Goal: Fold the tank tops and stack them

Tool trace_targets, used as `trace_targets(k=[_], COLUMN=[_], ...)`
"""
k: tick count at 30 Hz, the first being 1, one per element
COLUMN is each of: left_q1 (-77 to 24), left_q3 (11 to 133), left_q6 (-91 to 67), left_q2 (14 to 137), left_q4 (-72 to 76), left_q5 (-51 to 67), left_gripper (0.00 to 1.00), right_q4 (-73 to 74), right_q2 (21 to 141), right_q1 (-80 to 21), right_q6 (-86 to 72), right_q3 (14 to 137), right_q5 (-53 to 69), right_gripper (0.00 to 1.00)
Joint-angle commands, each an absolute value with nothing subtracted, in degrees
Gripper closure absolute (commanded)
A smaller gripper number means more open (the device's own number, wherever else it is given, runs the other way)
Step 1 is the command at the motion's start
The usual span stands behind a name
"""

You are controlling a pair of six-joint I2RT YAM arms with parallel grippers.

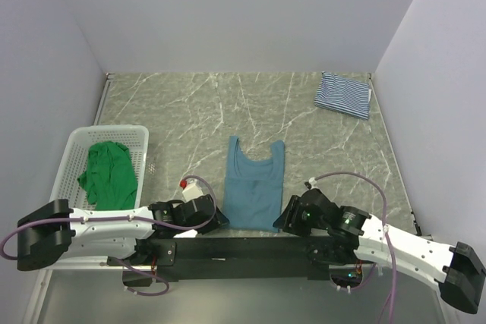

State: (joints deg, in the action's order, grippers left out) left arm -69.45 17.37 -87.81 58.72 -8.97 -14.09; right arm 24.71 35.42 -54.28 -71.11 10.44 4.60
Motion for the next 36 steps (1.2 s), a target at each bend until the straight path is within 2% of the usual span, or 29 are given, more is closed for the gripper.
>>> trace_targets(k=[1,14,20,25,26,28,30,36], left_q1=[-69.7,-69.6,-69.6,-69.6,-69.6,-69.7,-69.6,-71.7], left_q3=[16.4,15.4,15.7,16.3,16.6,17.4,18.0,19.1], left_q6=[-88.2,-88.1,-87.5,-86.8,-86.3,-86.0,-85.3,-85.8], left_q2=[59.8,59.0,61.3,62.0,61.9,60.9,59.8,54.8], left_q4=[-10.2,-9.7,-8.8,-9.0,-9.1,-10.5,-12.4,-17.1], left_q5=[-13.7,-14.3,-14.6,-15.3,-15.4,-15.8,-16.2,-16.9], left_gripper=[0.61,0.68,0.76,0.83,0.87,0.94,0.99,0.99], right_q4=[33.6,27.1,29.1,30.0,30.3,32.1,34.0,37.6], right_q2=[33.8,37.9,35.6,34.8,34.6,33.3,31.6,28.2], right_q1=[-55.1,-57.0,-57.0,-57.0,-57.0,-57.0,-57.0,-58.6], right_q6=[-73.0,-76.6,-77.0,-77.0,-76.8,-75.9,-74.6,-72.9], right_q3=[7.3,3.0,3.5,4.7,5.2,6.9,8.9,12.3], right_q5=[4.2,4.2,2.5,0.4,0.1,-2.2,-3.1,-1.8], right_gripper=[0.48,0.56,0.72,0.81,0.85,0.99,1.00,1.00])
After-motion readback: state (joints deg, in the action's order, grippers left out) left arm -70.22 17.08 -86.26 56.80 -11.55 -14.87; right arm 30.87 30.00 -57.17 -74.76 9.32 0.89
